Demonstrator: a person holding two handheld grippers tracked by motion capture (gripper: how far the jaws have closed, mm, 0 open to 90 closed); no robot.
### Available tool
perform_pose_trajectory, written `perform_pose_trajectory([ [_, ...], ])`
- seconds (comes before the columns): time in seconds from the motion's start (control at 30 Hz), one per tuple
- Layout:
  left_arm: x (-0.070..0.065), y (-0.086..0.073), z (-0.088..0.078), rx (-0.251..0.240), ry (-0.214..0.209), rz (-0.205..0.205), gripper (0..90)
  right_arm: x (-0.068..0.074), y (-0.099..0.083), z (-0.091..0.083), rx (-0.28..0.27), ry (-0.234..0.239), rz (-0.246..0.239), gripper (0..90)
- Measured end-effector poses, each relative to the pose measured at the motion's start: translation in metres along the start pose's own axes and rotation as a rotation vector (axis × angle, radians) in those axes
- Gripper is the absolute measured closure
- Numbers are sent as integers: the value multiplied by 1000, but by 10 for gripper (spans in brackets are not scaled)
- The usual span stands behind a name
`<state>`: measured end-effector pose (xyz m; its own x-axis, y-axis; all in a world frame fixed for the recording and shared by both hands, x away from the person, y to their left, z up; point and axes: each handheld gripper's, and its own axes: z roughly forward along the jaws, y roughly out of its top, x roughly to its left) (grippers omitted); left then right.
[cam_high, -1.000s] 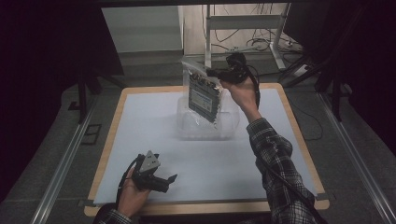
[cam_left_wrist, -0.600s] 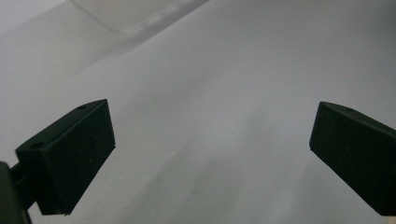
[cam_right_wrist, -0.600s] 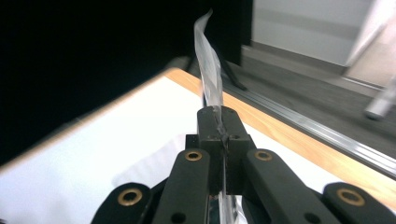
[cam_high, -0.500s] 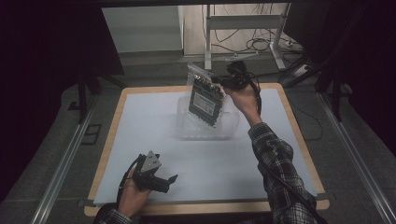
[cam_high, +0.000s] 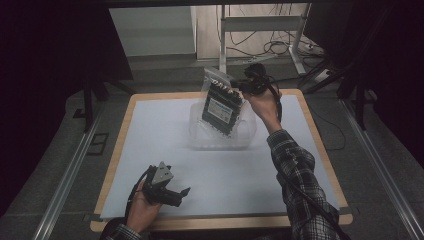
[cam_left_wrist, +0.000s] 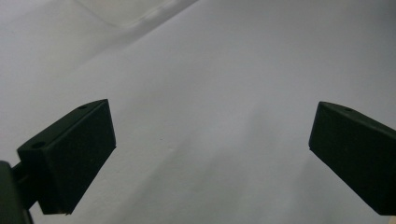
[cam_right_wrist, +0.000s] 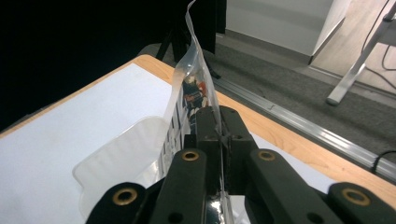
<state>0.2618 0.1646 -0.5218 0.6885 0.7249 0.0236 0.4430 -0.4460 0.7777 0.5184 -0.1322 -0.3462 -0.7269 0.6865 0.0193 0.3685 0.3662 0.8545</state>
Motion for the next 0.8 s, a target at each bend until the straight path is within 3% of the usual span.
perform_pose_trajectory([
  [0.33, 0, 0, -1, -13, -8, 3, 8, -3, 0, -6, -14, -16, -2, 643],
  [0.63, 0, 0, -4, -78, -43, -4, 9, 1, 3, -19, -37, -51, -28, 457],
  [0.8, 1, 1, -8, -130, -36, -5, 10, 2, 2, -25, -42, -32, -27, 389],
])
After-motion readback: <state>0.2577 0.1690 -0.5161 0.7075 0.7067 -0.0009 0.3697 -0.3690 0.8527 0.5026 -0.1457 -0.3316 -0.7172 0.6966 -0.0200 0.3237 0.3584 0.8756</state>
